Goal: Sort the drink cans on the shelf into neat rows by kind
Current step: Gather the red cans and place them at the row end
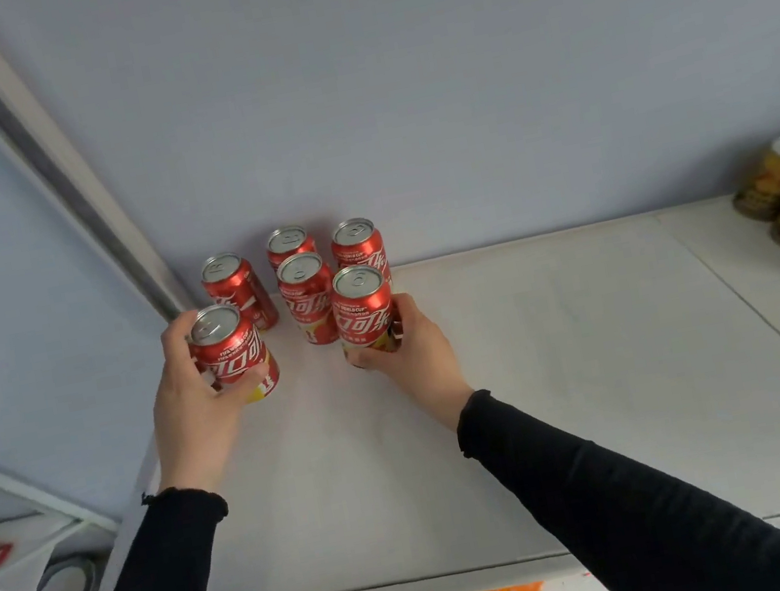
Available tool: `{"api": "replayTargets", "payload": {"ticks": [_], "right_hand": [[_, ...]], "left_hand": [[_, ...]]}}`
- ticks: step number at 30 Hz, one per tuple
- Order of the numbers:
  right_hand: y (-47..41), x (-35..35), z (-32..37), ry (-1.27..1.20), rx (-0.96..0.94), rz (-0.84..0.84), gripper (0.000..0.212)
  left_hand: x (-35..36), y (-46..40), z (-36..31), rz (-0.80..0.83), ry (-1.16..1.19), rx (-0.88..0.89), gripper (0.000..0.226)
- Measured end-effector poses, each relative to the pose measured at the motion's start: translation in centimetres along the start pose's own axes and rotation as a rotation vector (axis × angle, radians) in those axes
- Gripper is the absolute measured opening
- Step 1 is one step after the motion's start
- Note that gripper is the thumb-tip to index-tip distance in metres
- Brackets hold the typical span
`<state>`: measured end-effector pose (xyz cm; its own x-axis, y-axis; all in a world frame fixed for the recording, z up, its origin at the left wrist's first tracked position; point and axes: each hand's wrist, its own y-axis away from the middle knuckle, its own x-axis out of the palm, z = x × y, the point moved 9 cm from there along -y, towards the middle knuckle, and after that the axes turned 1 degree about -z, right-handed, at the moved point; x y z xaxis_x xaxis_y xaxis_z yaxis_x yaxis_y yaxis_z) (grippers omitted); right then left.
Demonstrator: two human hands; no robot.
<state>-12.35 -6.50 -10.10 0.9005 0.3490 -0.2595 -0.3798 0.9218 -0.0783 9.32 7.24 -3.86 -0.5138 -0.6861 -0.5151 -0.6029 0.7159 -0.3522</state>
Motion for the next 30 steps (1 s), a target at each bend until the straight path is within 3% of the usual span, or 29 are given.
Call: {"api": "replayTargets", "payload": {"ticks": [4, 11, 19, 30], "right_hand": [[0.8, -6.1, 0.1, -0.03, 0.012, -0.088, 0.061], [2.0, -22.6, -2.0, 0.029, 0.037, -0.351, 0.06], [1.1, -38.9, -7.4, 0.102, 0.075, -0.53, 0.054], [-4.1, -42.9, -12.7, 0.186, 0.091, -0.51, 0.067]], "left_hand": [[4.7, 2.2, -4.5, 0.104, 0.117, 0.059, 0.085], [17.8, 3.7, -13.2, 0.374, 0.243, 0.161, 0.086], [31.9, 5.8, -24.2, 0.444, 0.206, 0.259, 0.08], [43.8, 5.2, -30.3, 0.394, 0.112, 0.205, 0.079]]}}
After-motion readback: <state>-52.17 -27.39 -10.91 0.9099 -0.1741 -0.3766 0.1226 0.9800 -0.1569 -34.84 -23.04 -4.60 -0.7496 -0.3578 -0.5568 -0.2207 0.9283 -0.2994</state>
